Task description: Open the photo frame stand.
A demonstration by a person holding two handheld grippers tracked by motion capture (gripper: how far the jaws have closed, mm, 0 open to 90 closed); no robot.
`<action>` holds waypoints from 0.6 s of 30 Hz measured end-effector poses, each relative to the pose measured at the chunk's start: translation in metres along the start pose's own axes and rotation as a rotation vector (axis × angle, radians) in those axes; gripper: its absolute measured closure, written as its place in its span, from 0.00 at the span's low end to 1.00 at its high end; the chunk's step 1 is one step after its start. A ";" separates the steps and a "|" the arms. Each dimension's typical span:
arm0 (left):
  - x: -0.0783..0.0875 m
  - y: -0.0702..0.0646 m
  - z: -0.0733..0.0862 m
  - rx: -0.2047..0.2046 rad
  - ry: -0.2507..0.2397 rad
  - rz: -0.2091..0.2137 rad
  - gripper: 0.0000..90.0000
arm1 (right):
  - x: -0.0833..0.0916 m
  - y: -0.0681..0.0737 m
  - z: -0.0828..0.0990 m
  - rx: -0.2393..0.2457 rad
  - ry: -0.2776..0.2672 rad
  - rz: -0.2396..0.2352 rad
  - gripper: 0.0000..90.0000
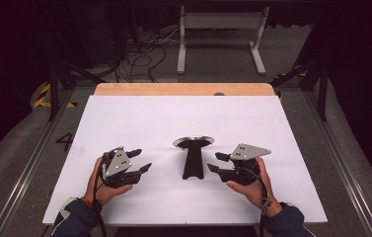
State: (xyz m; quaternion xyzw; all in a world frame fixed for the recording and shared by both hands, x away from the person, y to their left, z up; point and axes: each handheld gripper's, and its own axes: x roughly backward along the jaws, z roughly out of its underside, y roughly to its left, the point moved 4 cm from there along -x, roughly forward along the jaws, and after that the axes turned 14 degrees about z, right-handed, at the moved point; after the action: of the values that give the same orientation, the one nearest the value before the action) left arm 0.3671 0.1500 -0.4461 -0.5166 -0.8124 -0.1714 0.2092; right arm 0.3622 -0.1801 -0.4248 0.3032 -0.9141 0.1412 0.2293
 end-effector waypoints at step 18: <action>-0.002 -0.010 0.032 0.125 0.128 0.044 0.06 | -0.010 0.013 -0.001 0.035 -0.022 0.002 0.05</action>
State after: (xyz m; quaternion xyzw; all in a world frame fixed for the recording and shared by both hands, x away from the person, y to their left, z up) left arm 0.3531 0.1606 -0.4750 -0.5083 -0.7948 -0.1483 0.2964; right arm 0.3615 -0.1647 -0.4304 0.3078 -0.9143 0.1538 0.2137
